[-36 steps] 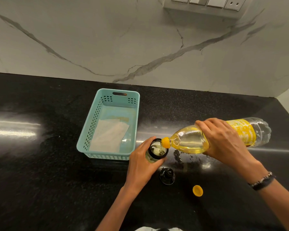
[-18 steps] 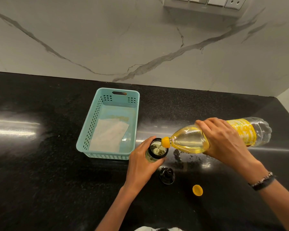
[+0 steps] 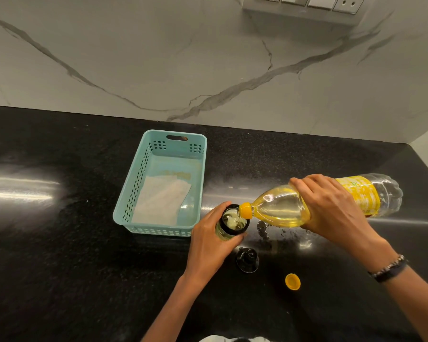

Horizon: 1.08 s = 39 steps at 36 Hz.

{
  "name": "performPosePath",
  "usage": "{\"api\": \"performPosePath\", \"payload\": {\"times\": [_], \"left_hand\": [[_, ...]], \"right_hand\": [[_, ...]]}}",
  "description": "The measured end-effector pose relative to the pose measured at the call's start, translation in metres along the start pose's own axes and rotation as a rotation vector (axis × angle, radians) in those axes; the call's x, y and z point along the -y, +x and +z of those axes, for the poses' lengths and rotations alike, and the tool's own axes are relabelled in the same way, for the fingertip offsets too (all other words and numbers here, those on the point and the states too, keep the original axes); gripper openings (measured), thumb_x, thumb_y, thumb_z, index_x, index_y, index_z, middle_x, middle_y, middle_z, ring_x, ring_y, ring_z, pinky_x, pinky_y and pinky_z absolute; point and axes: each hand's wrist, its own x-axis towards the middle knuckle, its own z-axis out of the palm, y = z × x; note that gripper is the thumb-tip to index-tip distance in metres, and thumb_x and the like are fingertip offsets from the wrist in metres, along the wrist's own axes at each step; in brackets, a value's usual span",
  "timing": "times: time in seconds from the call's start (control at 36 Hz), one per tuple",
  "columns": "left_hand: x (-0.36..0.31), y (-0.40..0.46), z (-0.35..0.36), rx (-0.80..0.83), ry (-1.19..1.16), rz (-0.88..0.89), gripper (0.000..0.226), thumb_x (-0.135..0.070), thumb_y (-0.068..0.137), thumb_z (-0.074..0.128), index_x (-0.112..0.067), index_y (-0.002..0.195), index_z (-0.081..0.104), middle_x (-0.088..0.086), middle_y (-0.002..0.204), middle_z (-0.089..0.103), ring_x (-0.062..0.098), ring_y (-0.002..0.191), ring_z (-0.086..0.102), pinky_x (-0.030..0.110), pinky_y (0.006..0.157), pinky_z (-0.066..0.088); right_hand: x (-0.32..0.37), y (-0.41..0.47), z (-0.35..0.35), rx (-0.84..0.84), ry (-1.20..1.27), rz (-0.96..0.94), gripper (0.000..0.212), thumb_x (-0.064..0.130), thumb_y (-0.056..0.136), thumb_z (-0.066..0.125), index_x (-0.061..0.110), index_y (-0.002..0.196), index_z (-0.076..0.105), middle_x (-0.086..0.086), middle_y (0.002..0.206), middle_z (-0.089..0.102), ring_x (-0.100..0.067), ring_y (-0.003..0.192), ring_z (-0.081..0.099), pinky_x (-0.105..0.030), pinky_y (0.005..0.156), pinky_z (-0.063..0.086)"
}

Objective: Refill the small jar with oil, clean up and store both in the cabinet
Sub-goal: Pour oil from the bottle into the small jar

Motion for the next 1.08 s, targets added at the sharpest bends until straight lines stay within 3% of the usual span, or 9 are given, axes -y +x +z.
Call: {"api": "performPosePath", "payload": {"times": [0.47,1.08], "left_hand": [[0.0012,0.0007,0.0009,0.000,0.008,-0.004,0.067,-0.033,0.068,0.084,-0.024,0.129,0.056,-0.014,0.116,0.064,-0.002,0.108,0.058,0.014,0.092,0.048],[0.0000,0.0002,0.0003,-0.011,0.008,0.010,0.066,-0.032,0.068,0.084,-0.027,0.128,0.056,-0.021,0.113,0.060,-0.009,0.107,0.055,0.009,0.091,0.045]], "right_hand": [[0.0010,0.0003,-0.0019,-0.003,-0.004,0.000,0.082,0.028,0.045,0.094,-0.001,0.115,0.062,-0.014,0.097,0.068,-0.032,0.090,0.064,-0.042,0.078,0.054],[0.0003,0.0006,-0.0029,-0.008,-0.015,-0.009,0.081,0.029,0.044,0.093,-0.001,0.113,0.062,-0.014,0.096,0.068,-0.033,0.088,0.065,-0.043,0.076,0.054]]}}
